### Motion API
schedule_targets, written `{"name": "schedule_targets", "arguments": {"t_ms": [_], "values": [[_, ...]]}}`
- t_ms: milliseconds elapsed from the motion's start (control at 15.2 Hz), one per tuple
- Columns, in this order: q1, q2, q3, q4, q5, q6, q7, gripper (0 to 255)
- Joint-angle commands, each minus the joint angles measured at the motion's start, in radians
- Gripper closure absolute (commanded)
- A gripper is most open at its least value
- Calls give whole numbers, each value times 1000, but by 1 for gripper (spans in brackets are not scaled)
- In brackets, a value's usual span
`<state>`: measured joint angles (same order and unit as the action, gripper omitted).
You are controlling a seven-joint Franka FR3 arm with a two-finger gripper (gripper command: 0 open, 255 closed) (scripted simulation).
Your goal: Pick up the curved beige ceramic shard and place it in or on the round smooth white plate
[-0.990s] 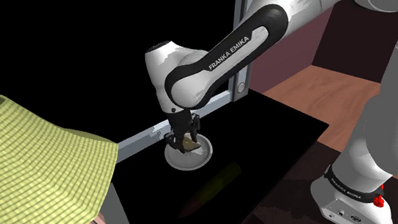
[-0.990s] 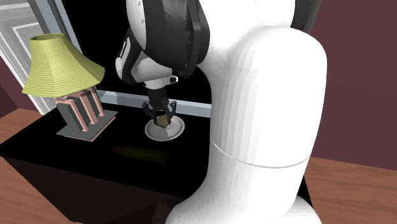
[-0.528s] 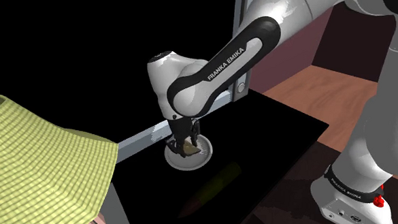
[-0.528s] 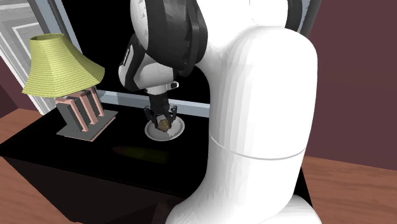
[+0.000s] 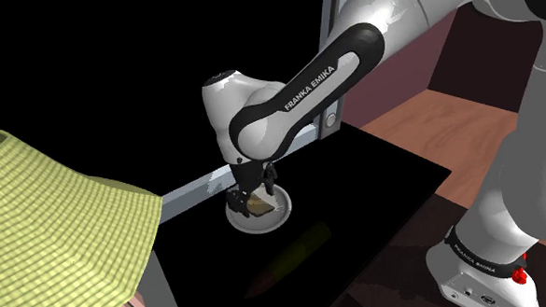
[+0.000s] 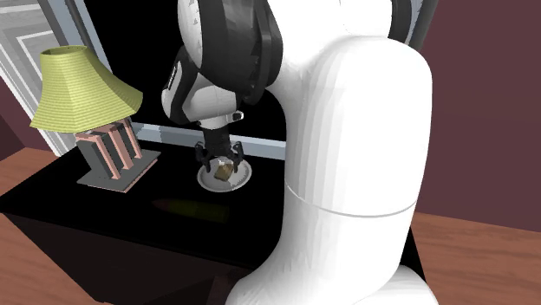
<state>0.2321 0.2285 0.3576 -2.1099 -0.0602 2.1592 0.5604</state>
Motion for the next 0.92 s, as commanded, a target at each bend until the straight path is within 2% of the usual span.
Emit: {"name": "schedule_targets", "arguments": {"t_ms": [0,66,330,858], "values": [[0,0,0,0,0,0,0,0],[0,0,0,0,0,0,0,0],[-6,-51,6,74,23,-122,-16,0],[-6,-51,6,74,23,-122,-16,0]]}}
